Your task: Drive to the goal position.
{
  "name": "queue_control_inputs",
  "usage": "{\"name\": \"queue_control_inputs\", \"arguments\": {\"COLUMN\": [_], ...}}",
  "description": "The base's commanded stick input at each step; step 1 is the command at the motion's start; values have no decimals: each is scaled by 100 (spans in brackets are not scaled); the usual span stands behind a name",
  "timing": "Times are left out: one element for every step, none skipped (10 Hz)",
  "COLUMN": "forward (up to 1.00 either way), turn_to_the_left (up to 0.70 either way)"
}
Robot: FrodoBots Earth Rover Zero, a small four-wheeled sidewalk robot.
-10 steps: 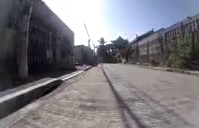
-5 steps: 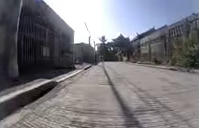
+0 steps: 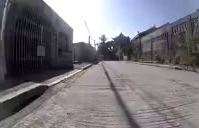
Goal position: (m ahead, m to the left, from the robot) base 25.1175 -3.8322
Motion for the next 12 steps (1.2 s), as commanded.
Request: {"name": "queue_control_inputs", "arguments": {"forward": [85, 85, 85, 85, 85, 85, 85, 85, 85, 85, 85, 85], "turn_to_the_left": [-2, -2, -2, -2, -2, -2, -2, -2, -2, -2, -2, -2]}}
